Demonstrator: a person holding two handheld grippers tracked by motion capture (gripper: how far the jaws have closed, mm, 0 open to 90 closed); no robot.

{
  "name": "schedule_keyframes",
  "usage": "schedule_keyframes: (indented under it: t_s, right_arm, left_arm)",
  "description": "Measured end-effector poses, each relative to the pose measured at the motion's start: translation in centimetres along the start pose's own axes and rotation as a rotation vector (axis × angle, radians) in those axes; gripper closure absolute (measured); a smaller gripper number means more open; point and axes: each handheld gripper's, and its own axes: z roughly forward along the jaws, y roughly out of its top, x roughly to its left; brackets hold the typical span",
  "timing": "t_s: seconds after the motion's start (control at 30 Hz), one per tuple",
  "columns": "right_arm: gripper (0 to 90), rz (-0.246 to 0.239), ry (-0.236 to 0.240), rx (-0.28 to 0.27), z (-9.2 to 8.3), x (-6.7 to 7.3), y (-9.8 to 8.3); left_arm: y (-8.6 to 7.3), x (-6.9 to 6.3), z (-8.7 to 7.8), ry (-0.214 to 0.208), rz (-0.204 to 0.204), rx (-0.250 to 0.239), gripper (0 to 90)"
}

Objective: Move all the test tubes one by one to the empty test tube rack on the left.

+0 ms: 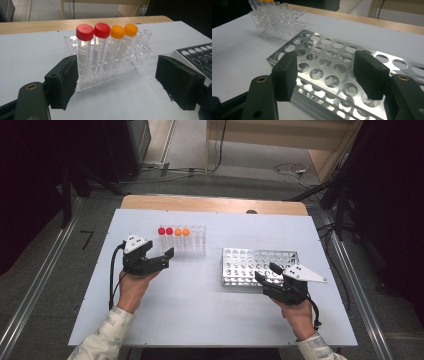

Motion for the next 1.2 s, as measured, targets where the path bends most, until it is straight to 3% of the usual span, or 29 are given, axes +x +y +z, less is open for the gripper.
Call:
schedule_keyframes:
  t_s: [0.3,0.5,0.6,0.97,1.2]
  right_arm:
    - [33.6,0.006,-0.048,-0.015,-1.0,-1.7,-0.5]
    - [32.5,0.014,-0.071,-0.014,-1.7,-2.7,-1.0]
    - [30.3,0.02,-0.108,-0.014,-2.6,-3.8,-1.5]
    - [29.6,0.063,-0.209,-0.016,-5.6,-6.9,-3.6]
    - [29.1,0.102,-0.285,0.022,-7.1,-9.0,-5.6]
  left_arm:
    - [-1.6,-0.7,-2.8,-0.005,0.013,-0.012,18.2]
    - [-2.7,-0.5,-3.7,0.002,0.005,0.002,17.0]
    - [-3.2,-0.4,-4.2,0.014,0.005,0.003,14.6]
    - [-5.1,1.9,-6.2,0.102,-0.015,-0.002,14.0]
    - [-6.3,3.7,-7.3,0.159,-0.042,0.003,14.0]
